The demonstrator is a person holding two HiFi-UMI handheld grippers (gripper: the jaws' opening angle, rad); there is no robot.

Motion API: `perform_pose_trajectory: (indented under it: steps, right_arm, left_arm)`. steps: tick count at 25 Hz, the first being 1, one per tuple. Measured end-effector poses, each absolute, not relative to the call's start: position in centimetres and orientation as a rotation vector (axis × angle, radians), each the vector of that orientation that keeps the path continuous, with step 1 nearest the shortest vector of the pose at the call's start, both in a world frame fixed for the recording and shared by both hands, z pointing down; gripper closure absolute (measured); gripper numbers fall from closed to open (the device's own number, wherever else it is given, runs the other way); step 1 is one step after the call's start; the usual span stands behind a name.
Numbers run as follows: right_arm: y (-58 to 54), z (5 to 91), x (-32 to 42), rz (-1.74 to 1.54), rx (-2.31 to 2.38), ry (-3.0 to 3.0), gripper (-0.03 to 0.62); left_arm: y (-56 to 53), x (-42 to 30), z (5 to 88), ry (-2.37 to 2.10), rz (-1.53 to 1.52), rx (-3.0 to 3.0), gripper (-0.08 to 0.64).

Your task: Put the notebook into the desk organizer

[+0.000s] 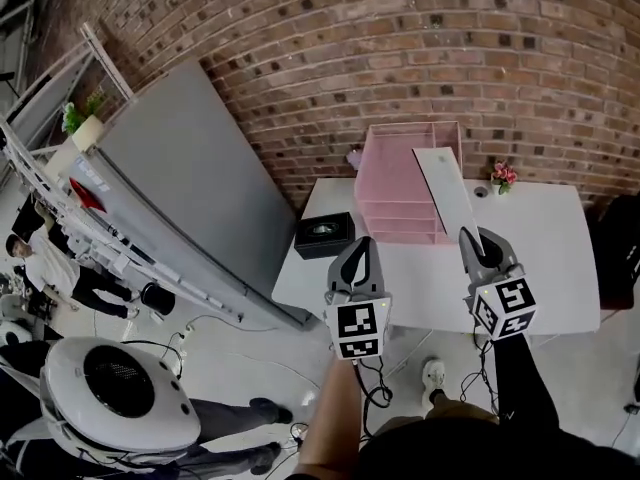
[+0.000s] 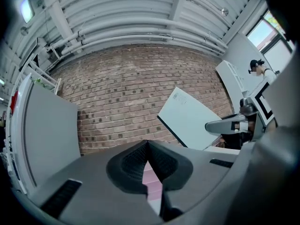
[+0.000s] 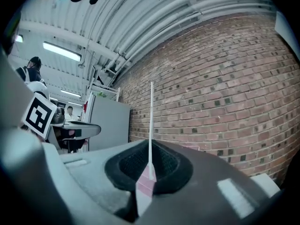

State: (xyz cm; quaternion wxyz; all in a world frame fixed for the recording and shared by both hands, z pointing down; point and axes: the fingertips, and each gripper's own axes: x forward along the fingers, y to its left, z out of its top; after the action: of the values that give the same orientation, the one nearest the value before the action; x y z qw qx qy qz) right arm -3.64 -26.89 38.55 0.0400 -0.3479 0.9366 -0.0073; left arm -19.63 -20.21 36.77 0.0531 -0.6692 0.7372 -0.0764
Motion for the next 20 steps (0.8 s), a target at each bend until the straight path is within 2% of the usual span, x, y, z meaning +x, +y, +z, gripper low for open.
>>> perform_pose_trajectory:
  steps: [10, 20]
  right_arm:
    - [-37.3, 38.5, -8.4, -0.050, -0.943, 2.902, 0.584]
    - [-42.6, 39.4, -11.5, -0.089, -0.877, 2.918, 0.583]
  left_arm:
    - [-29.3, -23.6, 37.0, 2.323, -0.283, -1.946, 0.554]
    - [-34.1, -25.7, 37.5, 2.359, -0.291, -1.910, 0.554]
